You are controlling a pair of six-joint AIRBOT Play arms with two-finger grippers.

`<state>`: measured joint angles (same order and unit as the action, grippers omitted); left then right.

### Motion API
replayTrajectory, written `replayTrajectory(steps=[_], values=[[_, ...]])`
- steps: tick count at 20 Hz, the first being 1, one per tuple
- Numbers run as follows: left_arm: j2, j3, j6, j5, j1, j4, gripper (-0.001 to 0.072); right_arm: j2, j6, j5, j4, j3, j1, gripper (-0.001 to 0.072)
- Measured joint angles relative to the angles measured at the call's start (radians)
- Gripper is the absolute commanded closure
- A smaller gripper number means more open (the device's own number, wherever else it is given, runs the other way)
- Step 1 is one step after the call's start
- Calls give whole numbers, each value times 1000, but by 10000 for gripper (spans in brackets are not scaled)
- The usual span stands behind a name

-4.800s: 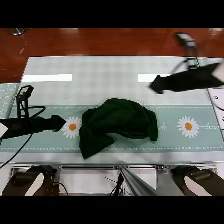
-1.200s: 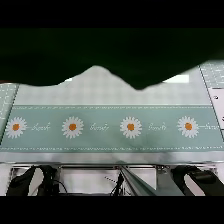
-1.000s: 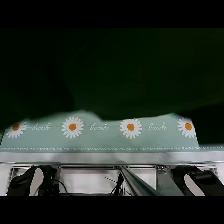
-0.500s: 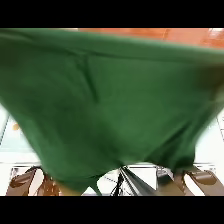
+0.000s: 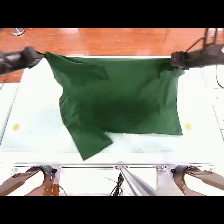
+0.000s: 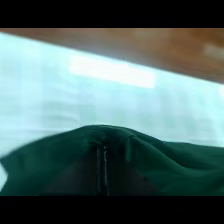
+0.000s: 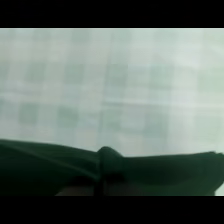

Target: Fold the shirts.

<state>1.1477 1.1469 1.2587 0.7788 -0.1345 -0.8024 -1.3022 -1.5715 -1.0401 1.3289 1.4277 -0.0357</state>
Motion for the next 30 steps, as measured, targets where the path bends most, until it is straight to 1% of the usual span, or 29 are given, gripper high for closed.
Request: replayTrajectory(steps=[2, 3, 4, 5, 6, 8, 10, 11, 12, 13, 14, 16, 17, 20, 22, 24, 27, 30], values=[[107, 19, -3, -29, 33, 15, 683, -146, -8, 18, -84, 91, 42, 664], [149, 26, -5, -38, 44, 30, 549, -205, -9, 18, -146, 130, 66, 502], [185, 32, -5, -44, 52, 46, 229, -262, -13, 11, -219, 167, 92, 197], [209, 37, -5, -48, 58, 65, -1, -304, -10, 4, -291, 195, 118, 93], [228, 40, -6, -41, 61, 77, 0, -339, 8, -5, -364, 218, 148, 94], [249, 44, -13, 19, 51, 74, 0, -374, 37, -35, -480, 245, 212, 94], [259, 43, -18, 137, 8, 20, 0, -382, 78, -105, -531, 258, 288, 95], [262, 35, -26, 208, -28, -7, 0, -375, 110, -171, -525, 262, 327, 95], [263, 18, -38, 286, -68, -25, 1, -362, 132, -238, -485, 259, 360, 95], [259, -13, -53, 367, -117, -34, 1, -340, 143, -304, -418, 240, 393, 95], [250, -54, -69, 420, -164, -38, 1, -303, 153, -349, -344, 200, 430, 95], [219, -173, -101, 498, -257, -36, 1, -198, 166, -349, -259, 54, 505, 95], [203, -245, -113, 528, -298, -34, 1, -136, 175, -327, -251, -45, 537, 95], [173, -426, -128, 523, -377, -4, 1, 57, 192, -203, -245, -389, 620, 95], [164, -515, -151, 495, -389, 66, 1, 158, 219, -150, -282, -582, 648, 96], [161, -573, -188, 454, -374, 146, 1, 236, 251, -114, -320, -721, 664, 95], [160, -615, -230, 382, -310, 238, 1, 307, 281, -93, -373, -833, 674, 95], [177, -629, -254, 333, -229, 311, 6, 333, 292, -85, -399, -874, 678, 95]])
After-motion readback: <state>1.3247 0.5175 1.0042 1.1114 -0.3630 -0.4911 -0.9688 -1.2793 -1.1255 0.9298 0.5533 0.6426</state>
